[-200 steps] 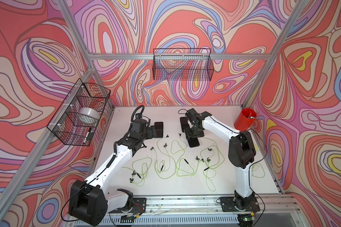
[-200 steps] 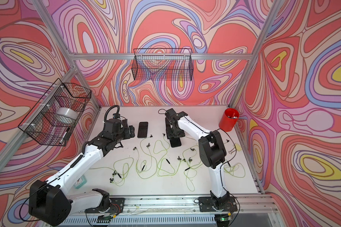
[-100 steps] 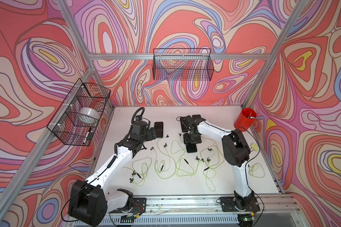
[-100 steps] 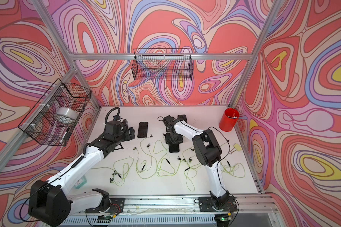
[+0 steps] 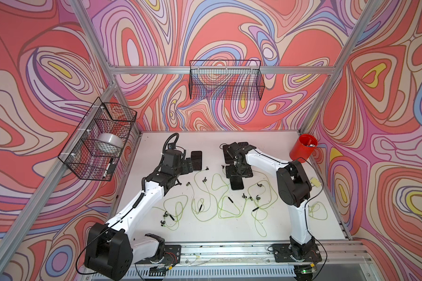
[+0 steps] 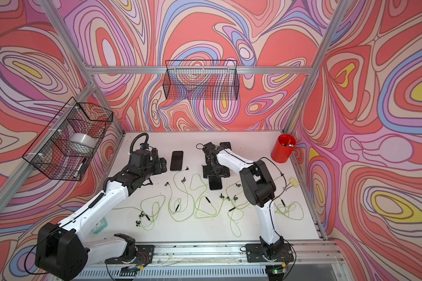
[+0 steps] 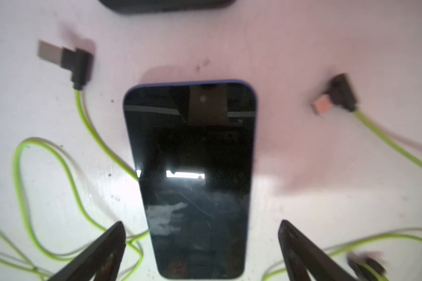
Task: Plug wired earphones into phones
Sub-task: Place the phone at the center of the board, then pick up the wired earphone from the center of the board.
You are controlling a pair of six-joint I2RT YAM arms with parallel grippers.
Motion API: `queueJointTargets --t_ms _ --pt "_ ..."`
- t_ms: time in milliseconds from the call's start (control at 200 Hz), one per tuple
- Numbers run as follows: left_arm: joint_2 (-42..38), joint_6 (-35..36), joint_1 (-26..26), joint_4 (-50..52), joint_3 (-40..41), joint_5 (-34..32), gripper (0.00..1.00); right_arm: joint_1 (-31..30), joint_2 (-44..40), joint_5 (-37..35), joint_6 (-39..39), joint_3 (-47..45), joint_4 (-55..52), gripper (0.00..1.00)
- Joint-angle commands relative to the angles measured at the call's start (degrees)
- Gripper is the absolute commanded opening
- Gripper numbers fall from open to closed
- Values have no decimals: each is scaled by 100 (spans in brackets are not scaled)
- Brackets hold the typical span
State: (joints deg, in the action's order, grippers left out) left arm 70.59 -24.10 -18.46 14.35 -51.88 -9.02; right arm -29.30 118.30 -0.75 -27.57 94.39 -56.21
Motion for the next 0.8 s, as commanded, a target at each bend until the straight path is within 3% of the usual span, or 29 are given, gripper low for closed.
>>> queueJointTargets --t_ms 0,160,320,571,676,791 --pt "32 -60 -33 -146 -37 9 91 960 -1214 -297 -91 -476 -333 98" --pt "210 -333 -28 -495 8 309 89 2795 -2089 -494 281 -1380 -194 88" --pt "554 -701 -34 -898 -64 912 88 4019 -1919 -688 668 -1654 46 84" --pt "663 -837 -48 -1118 19 1120 88 4479 -1175 -174 647 -1560 601 68" --pt "667 -767 -50 -1019 18 1072 88 4586 -862 -260 623 -1468 632 58" --pt "645 -715 -48 -946 59 961 89 4609 -625 -413 658 -1484 699 56"
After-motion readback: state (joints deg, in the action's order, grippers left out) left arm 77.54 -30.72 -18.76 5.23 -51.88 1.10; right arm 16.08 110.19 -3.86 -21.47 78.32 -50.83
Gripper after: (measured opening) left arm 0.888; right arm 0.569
